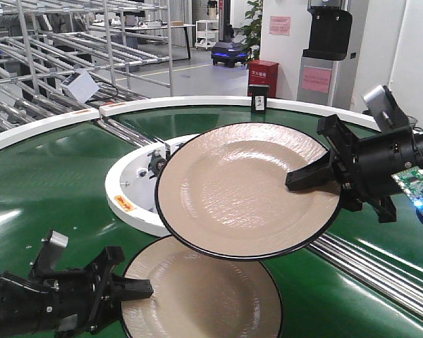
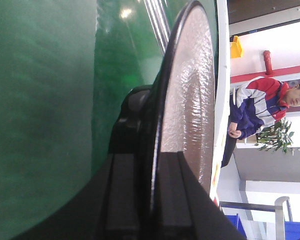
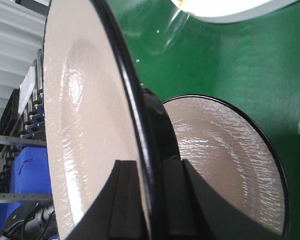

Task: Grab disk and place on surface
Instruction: 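Hold both plates raised while the base starts turning, then drive the base to the steel counter holding both plates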

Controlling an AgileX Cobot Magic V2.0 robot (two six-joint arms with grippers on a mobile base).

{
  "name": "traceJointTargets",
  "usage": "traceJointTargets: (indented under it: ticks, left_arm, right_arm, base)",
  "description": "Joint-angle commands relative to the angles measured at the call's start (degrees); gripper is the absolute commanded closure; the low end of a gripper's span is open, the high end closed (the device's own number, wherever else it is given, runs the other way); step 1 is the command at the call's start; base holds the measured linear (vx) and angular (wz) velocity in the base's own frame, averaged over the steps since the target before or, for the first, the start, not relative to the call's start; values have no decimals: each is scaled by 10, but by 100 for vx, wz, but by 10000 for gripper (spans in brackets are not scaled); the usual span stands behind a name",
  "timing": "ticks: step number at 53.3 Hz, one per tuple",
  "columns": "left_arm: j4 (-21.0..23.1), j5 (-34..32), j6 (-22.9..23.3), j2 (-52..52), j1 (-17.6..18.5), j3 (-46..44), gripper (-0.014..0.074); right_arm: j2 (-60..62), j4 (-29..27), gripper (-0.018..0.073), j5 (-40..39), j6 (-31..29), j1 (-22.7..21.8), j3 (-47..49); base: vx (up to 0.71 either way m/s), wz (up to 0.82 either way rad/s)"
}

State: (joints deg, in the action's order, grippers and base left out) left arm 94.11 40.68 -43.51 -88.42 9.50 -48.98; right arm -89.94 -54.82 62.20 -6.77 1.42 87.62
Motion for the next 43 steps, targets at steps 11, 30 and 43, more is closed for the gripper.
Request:
traceJointTargets:
  ticks: [11,30,43]
  left_arm:
    - [80,41,8,29,3,-17,595]
    - [80,41,8,29,3,-17,595]
    - [80,41,8,29,3,-17,595]
  right_arm:
    - [27,-67,567,-28,1,-2,24]
    - [27,-67,567,-28,1,-2,24]
    - [27,-67,567,-28,1,-2,24]
  base:
    - [-20,1]
    - [-26,-3]
    - [-29,-24]
